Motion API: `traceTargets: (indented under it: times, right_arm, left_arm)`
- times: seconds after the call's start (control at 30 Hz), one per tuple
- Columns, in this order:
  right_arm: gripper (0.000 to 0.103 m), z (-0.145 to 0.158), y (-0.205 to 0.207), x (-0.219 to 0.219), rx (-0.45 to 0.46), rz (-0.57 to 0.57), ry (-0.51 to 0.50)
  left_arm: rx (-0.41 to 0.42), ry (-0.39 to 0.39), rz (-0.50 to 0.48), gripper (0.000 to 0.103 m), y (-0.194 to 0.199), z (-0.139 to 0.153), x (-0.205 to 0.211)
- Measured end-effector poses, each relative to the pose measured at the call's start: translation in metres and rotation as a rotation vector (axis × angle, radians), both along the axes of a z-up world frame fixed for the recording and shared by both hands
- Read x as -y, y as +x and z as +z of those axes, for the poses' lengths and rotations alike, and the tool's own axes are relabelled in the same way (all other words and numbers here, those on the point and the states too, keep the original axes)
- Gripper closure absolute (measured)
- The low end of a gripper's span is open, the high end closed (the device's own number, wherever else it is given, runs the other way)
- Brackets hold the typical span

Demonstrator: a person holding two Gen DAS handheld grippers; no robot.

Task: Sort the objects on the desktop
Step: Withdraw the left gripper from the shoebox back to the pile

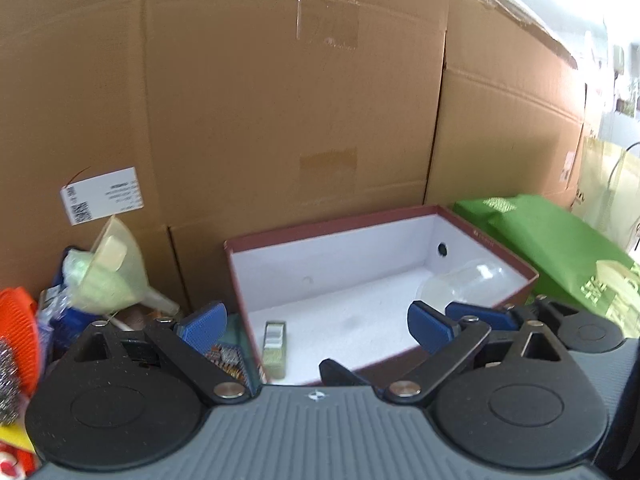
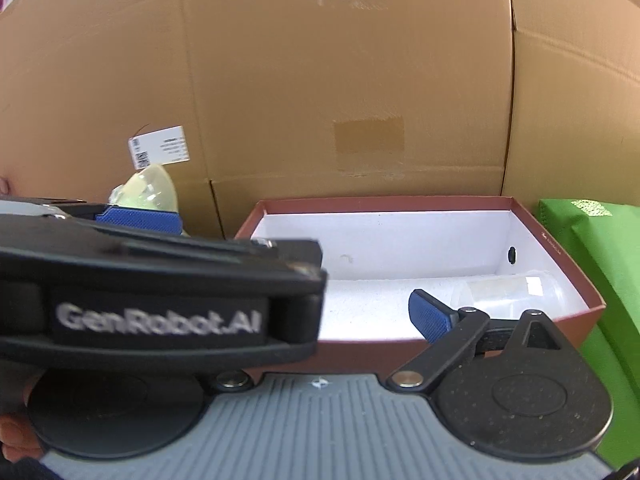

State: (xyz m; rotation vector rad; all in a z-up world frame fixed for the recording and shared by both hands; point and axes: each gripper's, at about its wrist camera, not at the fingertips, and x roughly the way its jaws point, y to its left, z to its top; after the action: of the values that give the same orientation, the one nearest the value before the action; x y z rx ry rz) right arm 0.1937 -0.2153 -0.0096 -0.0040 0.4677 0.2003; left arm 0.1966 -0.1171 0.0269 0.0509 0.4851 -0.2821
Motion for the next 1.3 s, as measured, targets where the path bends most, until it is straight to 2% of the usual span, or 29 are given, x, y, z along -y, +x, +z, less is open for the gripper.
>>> traceTargets:
  times: [0.2, 0.37, 0.67, 1.07, 1.2, 1.3]
  right_arm:
    - [0.008, 0.001, -0.025, -0.003, 0.008, -0.003, 0.041]
    - [0.007, 0.0, -0.047, -0.009, 0.018, -0.002, 0.054]
    - [0.006, -0.017, -0.073, -0.028, -0.043, 0.04, 0.071]
    - [0.006, -0.06, -0.096, -0.081, -0.179, 0.186, 0.036]
    - [0.006, -0.068, -0.101, -0.102, -0.203, 0.239, 0.0]
    - [0.006, -0.068, -0.103, -0.113, -0.199, 0.274, -0.014]
  left_arm:
    - [-0.044, -0.061, 0.019, 0.003, -0.023, -0.007, -0.015]
    - [-0.068, -0.079, 0.045, 0.003, -0.047, -0.013, -0.025]
    - [-0.127, -0.105, 0.09, 0.003, -0.081, -0.035, -0.048]
    - [-0.19, -0.2, 0.178, 0.003, -0.126, -0.086, -0.106]
    - [-0.213, -0.223, 0.201, 0.003, -0.134, -0.093, -0.129]
    - [-0.191, -0.206, 0.249, 0.003, -0.149, -0.091, -0.153]
